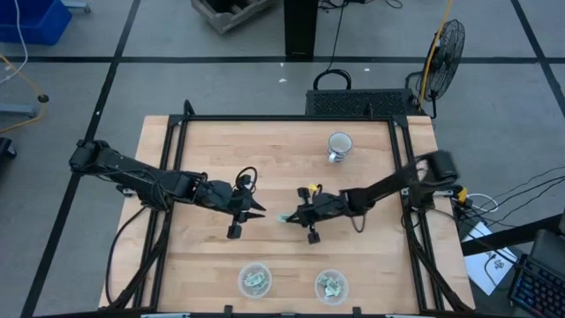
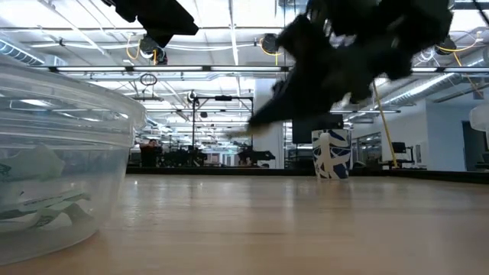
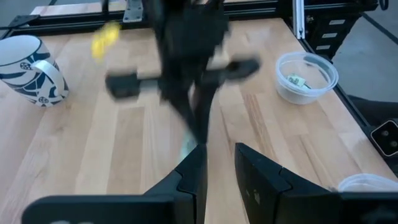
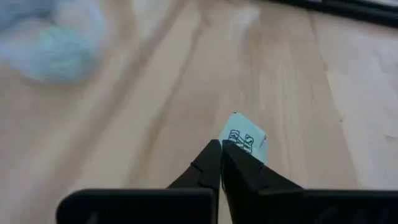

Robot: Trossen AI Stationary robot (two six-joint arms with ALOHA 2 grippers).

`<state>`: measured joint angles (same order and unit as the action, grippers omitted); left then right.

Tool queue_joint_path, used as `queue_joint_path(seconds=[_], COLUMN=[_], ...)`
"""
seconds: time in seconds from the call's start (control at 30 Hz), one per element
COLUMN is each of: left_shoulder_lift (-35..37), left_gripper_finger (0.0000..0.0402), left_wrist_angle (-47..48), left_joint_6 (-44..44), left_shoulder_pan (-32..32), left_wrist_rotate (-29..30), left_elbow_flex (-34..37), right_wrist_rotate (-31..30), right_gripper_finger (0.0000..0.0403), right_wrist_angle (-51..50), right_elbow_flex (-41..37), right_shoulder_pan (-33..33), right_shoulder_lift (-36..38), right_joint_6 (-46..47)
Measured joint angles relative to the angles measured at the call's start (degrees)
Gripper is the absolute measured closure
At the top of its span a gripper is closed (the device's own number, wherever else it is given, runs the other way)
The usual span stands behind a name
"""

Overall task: Pick and place Stevia / Truvia into bins
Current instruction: Put the white stevia packet into the right transparent container

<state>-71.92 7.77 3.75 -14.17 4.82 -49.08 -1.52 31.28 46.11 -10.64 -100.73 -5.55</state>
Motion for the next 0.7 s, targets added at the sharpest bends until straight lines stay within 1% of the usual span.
queue_joint_path(seconds=[0.13,0.2,0.27,0.33,0.4,0.43,0.5,0.57,0.63,0.7], left_shoulder_lift=[0.0,0.0,0.0,0.0,0.0,0.0,0.0,0.0,0.0,0.0], left_gripper_finger=[0.0314,0.0314,0.0314,0.0314,0.0314,0.0314,0.0314,0.0314,0.0314,0.0314], left_wrist_angle=[0.22,0.22,0.22,0.2,0.2,0.2,0.19,0.17,0.15,0.13], left_joint_6=[-0.24,-0.26,-0.41,-0.46,-0.48,-0.48,-0.48,-0.48,-0.5,-0.5], left_shoulder_pan=[0.0,0.0,0.0,0.0,0.0,0.0,0.01,0.01,0.0,0.01], left_wrist_rotate=[0.0,0.0,0.02,0.02,0.04,0.17,0.24,0.26,0.26,0.28], left_elbow_flex=[0.0,0.0,0.0,0.0,0.0,0.0,0.0,0.0,0.0,0.0], right_wrist_rotate=[0.18,2.2,4.58,6.08,5.65,3.98,-1.27,-5.52,-6.17,-5.96], right_gripper_finger=[0.0402,0.0402,0.0402,0.0402,0.0402,0.0402,0.0402,0.0402,0.0403,0.0403], right_wrist_angle=[-12.38,-17.65,-20.03,-19.97,-19.6,-19.47,-20.61,-21.62,-21.65,-19.03], right_elbow_flex=[0.02,0.02,0.02,0.02,0.02,0.02,0.02,0.02,0.02,0.02], right_shoulder_pan=[-4.77,-8.19,-12.47,-17.15,-21.81,-23.97,-27.31,-29.33,-30.54,-31.17], right_shoulder_lift=[11.89,16.5,19.94,21.95,22.9,23.02,22.79,21.32,19.32,16.97], right_joint_6=[8.59,13.22,17.71,22.31,25.32,26.06,27.79,32.08,36.66,39.02])
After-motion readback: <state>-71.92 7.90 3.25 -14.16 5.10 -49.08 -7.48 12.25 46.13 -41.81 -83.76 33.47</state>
